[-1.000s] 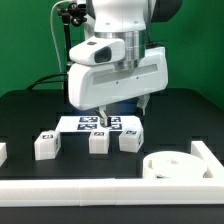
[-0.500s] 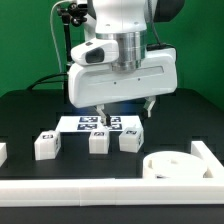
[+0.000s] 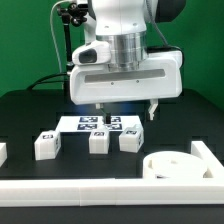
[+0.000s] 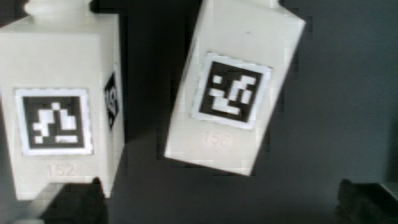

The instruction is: Assemble stool

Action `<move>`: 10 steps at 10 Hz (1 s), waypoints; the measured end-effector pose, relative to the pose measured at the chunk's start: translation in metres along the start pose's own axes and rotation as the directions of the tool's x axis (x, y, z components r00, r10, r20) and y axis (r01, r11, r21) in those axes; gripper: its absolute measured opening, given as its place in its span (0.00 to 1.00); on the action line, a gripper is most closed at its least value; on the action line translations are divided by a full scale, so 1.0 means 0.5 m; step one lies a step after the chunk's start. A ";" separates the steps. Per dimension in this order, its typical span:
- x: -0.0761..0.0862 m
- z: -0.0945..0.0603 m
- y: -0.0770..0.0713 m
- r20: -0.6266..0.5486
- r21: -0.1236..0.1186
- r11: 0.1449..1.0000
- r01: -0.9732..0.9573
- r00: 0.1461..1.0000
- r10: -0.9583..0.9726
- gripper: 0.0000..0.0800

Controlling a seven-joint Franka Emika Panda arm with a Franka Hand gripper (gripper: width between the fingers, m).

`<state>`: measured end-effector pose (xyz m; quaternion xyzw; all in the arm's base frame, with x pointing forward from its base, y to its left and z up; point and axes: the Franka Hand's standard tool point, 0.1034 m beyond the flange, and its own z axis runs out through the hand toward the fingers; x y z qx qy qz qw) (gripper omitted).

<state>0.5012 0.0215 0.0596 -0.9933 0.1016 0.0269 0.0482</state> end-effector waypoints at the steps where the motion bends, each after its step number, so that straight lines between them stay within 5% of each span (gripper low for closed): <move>1: 0.000 0.000 -0.002 0.000 0.003 0.999 -0.038 0.999 0.038 0.81; 8: 0.013 0.022 0.024 0.047 0.005 0.987 -0.162 0.986 0.162 0.81; 10: -0.002 0.023 0.027 0.164 -0.007 0.989 -0.150 0.975 0.149 0.81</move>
Offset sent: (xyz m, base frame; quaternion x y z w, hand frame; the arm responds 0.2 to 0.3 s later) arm 0.0147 -0.0271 -0.0180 -0.0289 -0.0402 0.1402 0.9889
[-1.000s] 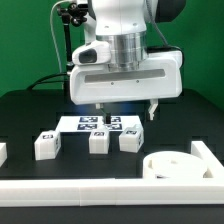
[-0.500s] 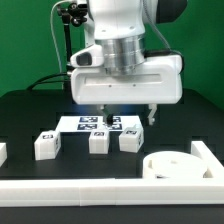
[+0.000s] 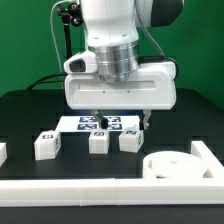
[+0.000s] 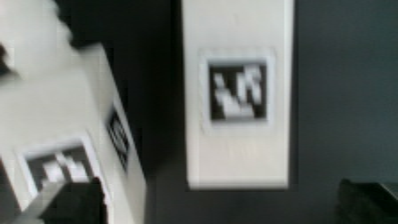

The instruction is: Assemble stool

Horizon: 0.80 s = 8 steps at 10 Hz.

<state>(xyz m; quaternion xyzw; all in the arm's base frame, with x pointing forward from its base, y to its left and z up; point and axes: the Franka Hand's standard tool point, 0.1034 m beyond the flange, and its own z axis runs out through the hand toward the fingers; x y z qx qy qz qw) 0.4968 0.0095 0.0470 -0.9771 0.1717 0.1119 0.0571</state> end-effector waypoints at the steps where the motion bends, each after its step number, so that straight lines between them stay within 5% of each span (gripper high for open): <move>1: 0.017 -0.002 -0.004 0.046 -0.001 1.000 -0.004 0.999 0.004 0.81; 8: 0.004 -0.002 -0.004 0.484 -0.040 0.999 0.015 0.875 0.006 0.81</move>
Offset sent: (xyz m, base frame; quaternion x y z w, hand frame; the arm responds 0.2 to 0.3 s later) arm 0.0080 0.0073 0.0127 0.0158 -0.1318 0.0028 0.9911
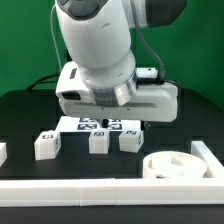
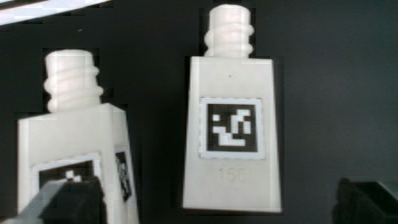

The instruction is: Assemble stool

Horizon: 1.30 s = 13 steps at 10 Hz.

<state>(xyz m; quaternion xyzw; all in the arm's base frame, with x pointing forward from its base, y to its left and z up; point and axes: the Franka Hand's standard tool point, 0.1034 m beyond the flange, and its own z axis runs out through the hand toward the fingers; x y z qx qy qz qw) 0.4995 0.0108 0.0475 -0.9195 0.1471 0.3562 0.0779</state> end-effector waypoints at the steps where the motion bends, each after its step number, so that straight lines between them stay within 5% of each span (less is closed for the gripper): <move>1: 0.002 0.005 0.002 0.050 -0.005 1.000 -0.001 0.999 0.001 0.81; 3: 0.005 0.014 0.002 0.173 -0.016 1.000 -0.001 0.985 0.004 0.81; 6: 0.007 0.027 -0.024 0.171 -0.034 0.999 0.003 0.985 0.003 0.81; 13: 0.010 0.042 -0.034 0.178 -0.042 0.999 0.020 0.984 -0.012 0.81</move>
Offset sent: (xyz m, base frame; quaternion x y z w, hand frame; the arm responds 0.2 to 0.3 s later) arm 0.0064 0.0101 -0.0006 -0.0206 -0.0030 0.0157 0.9997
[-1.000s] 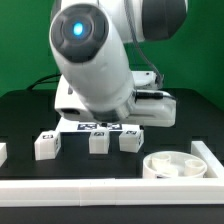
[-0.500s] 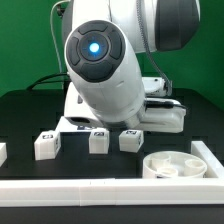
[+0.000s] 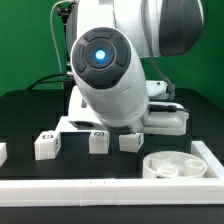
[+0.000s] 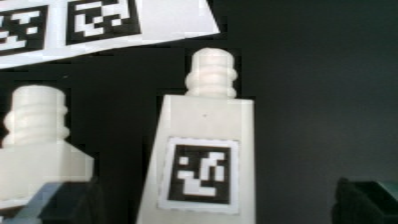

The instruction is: Assemble stool

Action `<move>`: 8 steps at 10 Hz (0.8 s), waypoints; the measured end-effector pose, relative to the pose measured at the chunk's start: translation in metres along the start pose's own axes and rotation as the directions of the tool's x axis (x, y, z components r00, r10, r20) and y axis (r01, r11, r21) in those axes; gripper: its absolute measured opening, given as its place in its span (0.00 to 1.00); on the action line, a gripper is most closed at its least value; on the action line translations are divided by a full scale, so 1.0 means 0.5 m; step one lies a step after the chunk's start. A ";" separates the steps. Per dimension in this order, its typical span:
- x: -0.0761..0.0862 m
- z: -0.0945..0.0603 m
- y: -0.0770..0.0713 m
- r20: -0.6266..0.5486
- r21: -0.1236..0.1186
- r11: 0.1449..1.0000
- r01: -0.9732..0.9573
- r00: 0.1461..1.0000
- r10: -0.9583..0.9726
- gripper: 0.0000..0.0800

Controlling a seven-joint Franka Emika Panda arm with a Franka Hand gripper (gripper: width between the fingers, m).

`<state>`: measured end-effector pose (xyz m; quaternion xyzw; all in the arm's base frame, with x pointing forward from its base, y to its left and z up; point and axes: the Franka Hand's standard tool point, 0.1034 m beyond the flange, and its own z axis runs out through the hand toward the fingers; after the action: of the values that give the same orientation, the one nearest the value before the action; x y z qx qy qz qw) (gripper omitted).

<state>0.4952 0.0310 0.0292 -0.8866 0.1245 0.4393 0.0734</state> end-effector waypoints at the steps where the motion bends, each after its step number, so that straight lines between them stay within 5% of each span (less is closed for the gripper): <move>1: 0.003 0.005 -0.001 0.002 -0.001 1.000 0.000 1.000 0.000 0.81; 8: 0.024 0.024 0.000 -0.018 0.000 1.000 0.010 1.000 -0.010 0.81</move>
Offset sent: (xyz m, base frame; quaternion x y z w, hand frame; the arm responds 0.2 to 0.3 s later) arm -0.0019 -0.0028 -0.0119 -0.0056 0.0162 -0.0071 0.9998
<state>0.4928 0.0322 0.0125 -0.8913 0.1207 0.4308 0.0743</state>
